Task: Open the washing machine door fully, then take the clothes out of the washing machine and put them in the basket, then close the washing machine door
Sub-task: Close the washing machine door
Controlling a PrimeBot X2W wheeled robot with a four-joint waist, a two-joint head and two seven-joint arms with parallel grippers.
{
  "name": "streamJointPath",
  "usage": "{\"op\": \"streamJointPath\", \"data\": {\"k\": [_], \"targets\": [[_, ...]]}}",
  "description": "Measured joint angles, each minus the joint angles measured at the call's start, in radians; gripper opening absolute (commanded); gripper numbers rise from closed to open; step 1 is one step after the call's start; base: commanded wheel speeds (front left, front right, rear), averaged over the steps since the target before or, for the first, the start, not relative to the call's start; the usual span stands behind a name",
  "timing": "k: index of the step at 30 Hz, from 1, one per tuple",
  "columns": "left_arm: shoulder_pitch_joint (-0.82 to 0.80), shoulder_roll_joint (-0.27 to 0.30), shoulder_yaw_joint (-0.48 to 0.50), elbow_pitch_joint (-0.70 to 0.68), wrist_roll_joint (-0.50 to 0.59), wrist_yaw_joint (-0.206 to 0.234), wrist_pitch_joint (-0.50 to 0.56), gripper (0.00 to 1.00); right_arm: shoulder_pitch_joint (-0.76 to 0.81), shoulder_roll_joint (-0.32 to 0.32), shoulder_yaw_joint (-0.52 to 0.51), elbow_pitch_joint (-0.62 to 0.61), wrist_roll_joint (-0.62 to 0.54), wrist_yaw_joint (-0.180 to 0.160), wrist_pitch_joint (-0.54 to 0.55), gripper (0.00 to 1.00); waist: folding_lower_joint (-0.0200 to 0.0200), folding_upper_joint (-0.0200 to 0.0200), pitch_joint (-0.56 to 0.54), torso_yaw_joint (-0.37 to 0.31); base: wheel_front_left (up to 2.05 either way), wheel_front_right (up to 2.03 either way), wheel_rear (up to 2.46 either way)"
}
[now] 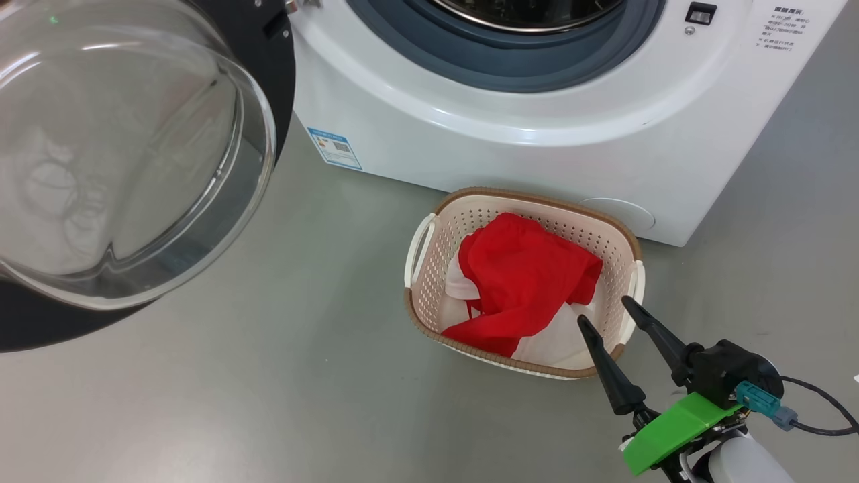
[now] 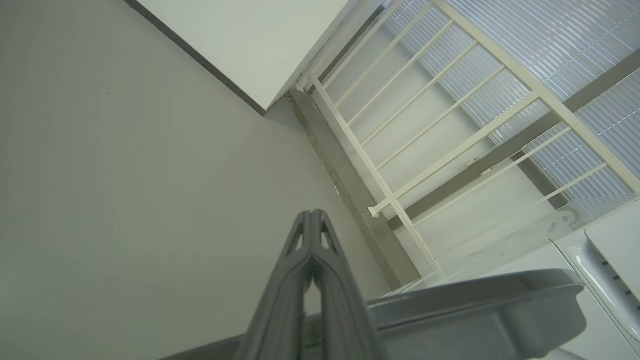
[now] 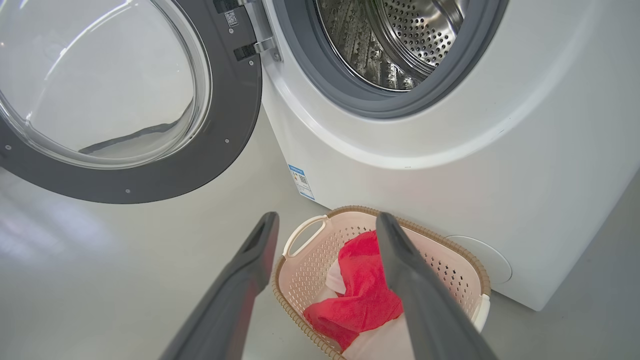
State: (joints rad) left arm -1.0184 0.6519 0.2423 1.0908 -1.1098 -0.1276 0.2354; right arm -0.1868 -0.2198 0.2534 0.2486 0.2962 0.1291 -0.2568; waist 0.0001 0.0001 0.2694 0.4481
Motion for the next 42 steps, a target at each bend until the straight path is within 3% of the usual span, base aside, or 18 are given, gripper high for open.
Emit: {"op": "streamJointPath", "data": {"k": [5,17,42], "targets": [[-0.023,0.005,-0.019,0.067,-0.012,0.0,0.127,0.0,0.0,0.001,0.004,0.001,0.0,0.0,0.0,1.0,0.0,0.0,0.006,0.0,0.0,0.0,0.0],[-0.041,0.017,-0.064,0.081,-0.02,0.0,0.298,0.0,-0.003,0.004,0.013,0.005,0.0,0.0,0.0,1.0,0.0,0.0,-0.003,0.001,0.0,0.0,0.0],[0.114,0.048,-0.124,-0.188,-0.151,0.001,0.677,0.0,0.002,0.026,-0.006,0.004,0.0,0.0,0.0,1.0,0.0,0.0,-0.059,0.005,0.0,0.0,0.0]]}}
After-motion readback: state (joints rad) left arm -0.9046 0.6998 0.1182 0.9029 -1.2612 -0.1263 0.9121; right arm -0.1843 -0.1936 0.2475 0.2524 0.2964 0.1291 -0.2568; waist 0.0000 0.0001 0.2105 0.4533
